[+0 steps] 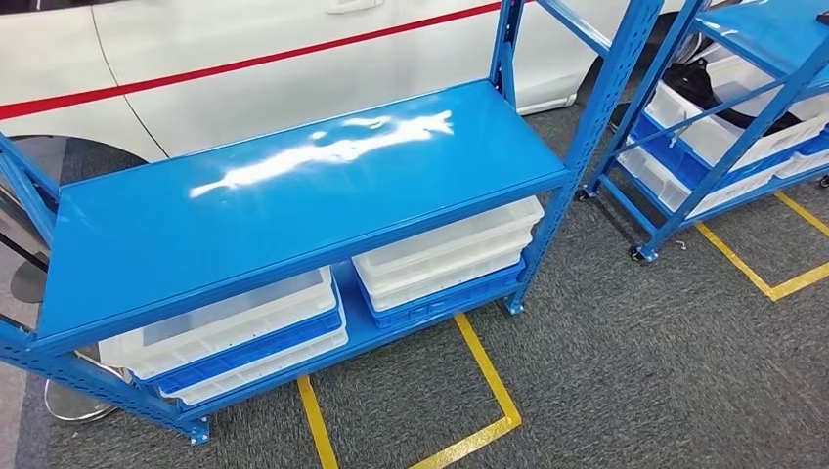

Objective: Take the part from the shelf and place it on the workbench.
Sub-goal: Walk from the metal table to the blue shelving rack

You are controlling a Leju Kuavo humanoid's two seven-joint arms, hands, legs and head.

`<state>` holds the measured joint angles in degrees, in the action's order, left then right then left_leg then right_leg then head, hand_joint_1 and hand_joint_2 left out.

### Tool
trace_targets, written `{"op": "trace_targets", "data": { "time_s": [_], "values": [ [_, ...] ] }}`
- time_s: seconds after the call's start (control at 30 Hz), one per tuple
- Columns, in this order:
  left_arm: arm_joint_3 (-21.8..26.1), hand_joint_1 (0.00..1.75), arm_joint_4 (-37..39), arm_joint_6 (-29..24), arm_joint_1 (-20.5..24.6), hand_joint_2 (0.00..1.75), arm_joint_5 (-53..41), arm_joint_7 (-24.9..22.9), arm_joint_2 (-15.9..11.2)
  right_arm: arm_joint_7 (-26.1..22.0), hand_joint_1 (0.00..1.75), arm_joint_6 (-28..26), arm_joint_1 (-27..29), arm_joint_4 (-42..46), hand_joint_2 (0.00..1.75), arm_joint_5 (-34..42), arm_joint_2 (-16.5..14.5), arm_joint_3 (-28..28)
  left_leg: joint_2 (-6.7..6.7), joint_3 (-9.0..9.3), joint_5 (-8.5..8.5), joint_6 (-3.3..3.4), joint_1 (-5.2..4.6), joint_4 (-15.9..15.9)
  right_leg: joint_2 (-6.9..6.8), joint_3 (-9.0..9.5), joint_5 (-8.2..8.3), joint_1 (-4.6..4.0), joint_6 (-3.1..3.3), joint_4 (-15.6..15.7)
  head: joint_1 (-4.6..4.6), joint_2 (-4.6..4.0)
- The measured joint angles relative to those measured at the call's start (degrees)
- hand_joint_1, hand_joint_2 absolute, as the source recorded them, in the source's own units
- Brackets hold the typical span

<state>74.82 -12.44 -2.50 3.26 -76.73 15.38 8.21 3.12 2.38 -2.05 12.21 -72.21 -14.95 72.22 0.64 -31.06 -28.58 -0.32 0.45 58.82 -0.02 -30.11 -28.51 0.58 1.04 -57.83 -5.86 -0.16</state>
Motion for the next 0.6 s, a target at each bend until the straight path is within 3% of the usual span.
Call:
{"op": "trace_targets", "data": {
  "time_s": [0.03,0.1,0.13,0.17,0.2,0.23,0.3,0.37,0.43,0.6],
  "values": [
    [0.0,0.00,0.0,-0.1,0.0,0.00,0.0,0.0,0.0,-0.1,0.00,0.0,0.0,0.0,1.75,0.0,0.0,0.0,-0.06,-0.93,-1.53,-0.28,0.04,2.1,-0.04,-0.01,0.21,0.17,0.34,0.2,0.01,0.00],
    [0.0,0.00,0.0,-0.2,-0.1,0.00,-0.1,-0.1,-0.1,-0.3,0.00,-0.1,0.0,0.0,1.75,-0.1,0.0,0.0,-0.13,-4.11,-5.60,-0.67,0.24,9.3,-0.08,-0.24,0.35,0.13,0.68,0.3,0.04,0.00],
    [0.0,0.00,0.0,-0.3,-0.1,0.00,-0.1,-0.1,-0.1,-0.3,0.00,-0.2,0.0,0.0,1.75,-0.1,0.0,0.0,-0.13,-5.64,-6.96,-0.84,0.29,12.8,-0.06,-0.32,0.36,0.08,0.72,0.3,0.03,-0.01],
    [0.0,0.00,0.0,-0.5,-0.2,0.00,-0.2,-0.1,-0.1,-0.3,0.00,-0.5,0.0,0.0,1.75,-0.2,0.0,0.0,-0.13,-6.47,-7.20,-0.95,0.31,14.8,-0.03,-0.34,0.36,0.06,0.74,0.2,0.03,-0.01],
    [0.0,0.00,0.0,-0.7,-0.2,0.00,-0.2,-0.2,-0.1,-0.1,0.00,-0.8,0.0,0.0,1.75,-0.3,0.0,0.0,-0.13,-6.30,-6.26,-1.11,0.37,14.7,0.01,-0.31,0.33,0.08,0.77,0.1,0.03,-0.01],
    [0.0,0.00,0.0,-1.0,-0.3,0.00,-0.3,-0.2,-0.1,0.2,0.00,-1.2,0.0,0.0,1.75,-0.5,0.0,0.0,-0.13,-5.04,-4.37,-1.37,0.51,12.2,0.09,-0.24,0.24,0.13,0.78,0.0,0.03,-0.01],
    [0.0,0.00,0.0,-1.4,-0.3,0.00,-0.5,-0.2,-0.2,0.8,0.00,-1.8,-0.1,0.1,1.75,-0.9,0.1,0.0,-0.22,-1.19,-0.86,-2.40,1.04,4.2,0.24,-0.33,-0.24,-0.03,0.57,-0.8,0.05,0.00],
    [0.0,0.00,0.0,-1.8,-0.2,0.87,-0.6,-0.3,0.0,1.0,0.00,-2.1,-0.2,0.2,0.87,-1.0,0.2,0.0,-0.39,0.74,0.05,-1.97,1.34,-0.1,0.39,-0.81,-0.72,-0.53,0.25,-1.7,-0.05,-0.01],
    [0.0,0.00,0.0,-2.3,-0.2,1.75,-0.6,-0.3,0.0,0.8,0.00,-2.2,-0.1,0.2,0.00,-0.8,0.2,0.0,-0.46,0.67,-0.17,-0.88,1.25,-0.2,0.44,-1.11,-0.78,-0.81,0.08,-2.0,-0.16,0.00],
    [0.0,0.00,0.0,-3.3,-0.3,1.75,-1.1,-0.5,0.0,0.6,0.00,-2.0,0.1,0.2,0.00,-0.7,0.1,0.0,-0.48,0.65,-0.28,-0.63,0.73,-0.2,0.43,-1.08,-0.67,-0.41,-0.38,-1.8,-0.14,0.00]
  ]
}}
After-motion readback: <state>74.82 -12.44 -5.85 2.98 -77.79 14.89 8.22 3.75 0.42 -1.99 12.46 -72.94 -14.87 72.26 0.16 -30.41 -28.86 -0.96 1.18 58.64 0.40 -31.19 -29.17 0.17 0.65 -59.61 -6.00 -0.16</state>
